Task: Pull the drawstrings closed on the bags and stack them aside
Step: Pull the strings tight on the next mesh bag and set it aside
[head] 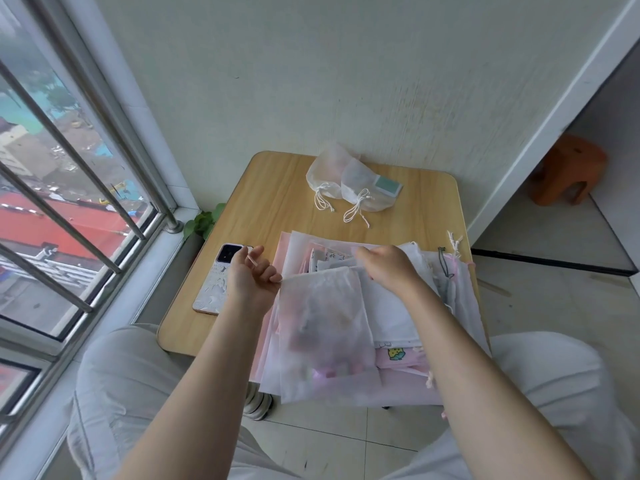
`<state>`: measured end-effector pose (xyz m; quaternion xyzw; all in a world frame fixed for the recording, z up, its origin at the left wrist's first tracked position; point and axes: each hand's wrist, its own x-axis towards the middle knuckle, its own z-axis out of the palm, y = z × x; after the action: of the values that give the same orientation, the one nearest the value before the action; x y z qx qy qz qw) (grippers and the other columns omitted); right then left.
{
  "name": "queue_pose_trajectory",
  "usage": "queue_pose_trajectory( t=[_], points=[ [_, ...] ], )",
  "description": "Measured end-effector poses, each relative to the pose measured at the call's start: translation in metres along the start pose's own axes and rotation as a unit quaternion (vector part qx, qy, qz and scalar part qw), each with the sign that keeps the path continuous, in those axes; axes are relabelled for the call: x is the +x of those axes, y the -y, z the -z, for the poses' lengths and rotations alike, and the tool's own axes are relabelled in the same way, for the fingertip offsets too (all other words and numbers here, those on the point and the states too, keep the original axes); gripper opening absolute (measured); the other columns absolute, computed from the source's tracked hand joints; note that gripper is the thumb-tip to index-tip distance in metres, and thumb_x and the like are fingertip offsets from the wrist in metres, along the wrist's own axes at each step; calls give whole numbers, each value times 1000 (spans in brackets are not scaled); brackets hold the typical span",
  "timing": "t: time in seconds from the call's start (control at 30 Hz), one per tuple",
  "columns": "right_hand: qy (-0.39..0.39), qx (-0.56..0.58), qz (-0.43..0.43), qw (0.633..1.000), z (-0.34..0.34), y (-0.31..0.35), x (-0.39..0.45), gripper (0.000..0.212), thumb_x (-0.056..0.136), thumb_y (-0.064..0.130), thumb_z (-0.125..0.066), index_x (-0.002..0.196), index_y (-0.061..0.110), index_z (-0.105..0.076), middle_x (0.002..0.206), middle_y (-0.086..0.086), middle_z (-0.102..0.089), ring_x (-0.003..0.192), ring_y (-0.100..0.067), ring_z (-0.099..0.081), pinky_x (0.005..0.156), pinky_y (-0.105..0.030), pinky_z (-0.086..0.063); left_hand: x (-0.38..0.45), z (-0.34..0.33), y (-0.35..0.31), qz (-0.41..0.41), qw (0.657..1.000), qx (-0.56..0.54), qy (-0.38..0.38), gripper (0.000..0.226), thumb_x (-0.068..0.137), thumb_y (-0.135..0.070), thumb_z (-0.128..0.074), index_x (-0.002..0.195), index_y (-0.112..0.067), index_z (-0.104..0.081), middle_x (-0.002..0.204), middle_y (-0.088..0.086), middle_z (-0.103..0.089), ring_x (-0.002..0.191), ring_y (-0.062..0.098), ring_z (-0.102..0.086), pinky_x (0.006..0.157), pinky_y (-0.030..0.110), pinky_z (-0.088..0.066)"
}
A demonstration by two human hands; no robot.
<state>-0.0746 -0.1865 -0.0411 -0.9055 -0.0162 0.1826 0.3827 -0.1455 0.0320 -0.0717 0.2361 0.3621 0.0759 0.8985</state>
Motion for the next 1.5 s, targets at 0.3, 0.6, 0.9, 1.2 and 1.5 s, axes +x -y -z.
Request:
queue_pose_trajectory(
  t=[0.3,0.6,0.9,1.2,1.5],
  points=[
    [41,581,-83,808,2,-2,2,36,93,15,-54,60,13,-39,61,-6,-53,64,-22,-57,68,-33,-52,-8,-1,-1,-52,993,101,-3,27,95,-31,-43,84,-17,-62,54,-5,-40,44,11,-30,52,25,-26],
    [86,640,-74,760,0,5,1,39,97,28,-51,62,19,-38,52,2,-36,41,-11,-30,43,-22,-27,-11,-4,1,-61,986,157,-12,25,94,-33,-52,90,-14,-67,47,-7,-28,41,9,-21,44,22,-17],
    [-159,37,101,981,2,-2,0,34,90,20,-52,63,16,-31,56,1,-31,56,-18,-25,50,-33,-20,-21,-8,2,-301,732,611,-35,31,91,-29,-53,71,-16,-73,42,-5,-44,47,15,-37,50,25,-28],
    [-59,-290,171,940,-12,2,-5,25,88,33,-49,68,19,-53,71,3,-58,71,-22,-55,54,-26,-32,-17,-18,19,-299,458,837,7,61,94,-51,-43,46,-14,-36,46,-1,-33,46,19,-35,48,25,-24],
    [-47,-205,127,969,-9,-7,-4,45,90,39,-55,54,16,-38,56,0,-40,56,-18,-38,51,-28,-27,-11,-10,14,-300,505,809,-27,54,85,-43,-59,46,-15,-33,46,-2,-26,46,16,-24,47,22,-14]
  ],
)
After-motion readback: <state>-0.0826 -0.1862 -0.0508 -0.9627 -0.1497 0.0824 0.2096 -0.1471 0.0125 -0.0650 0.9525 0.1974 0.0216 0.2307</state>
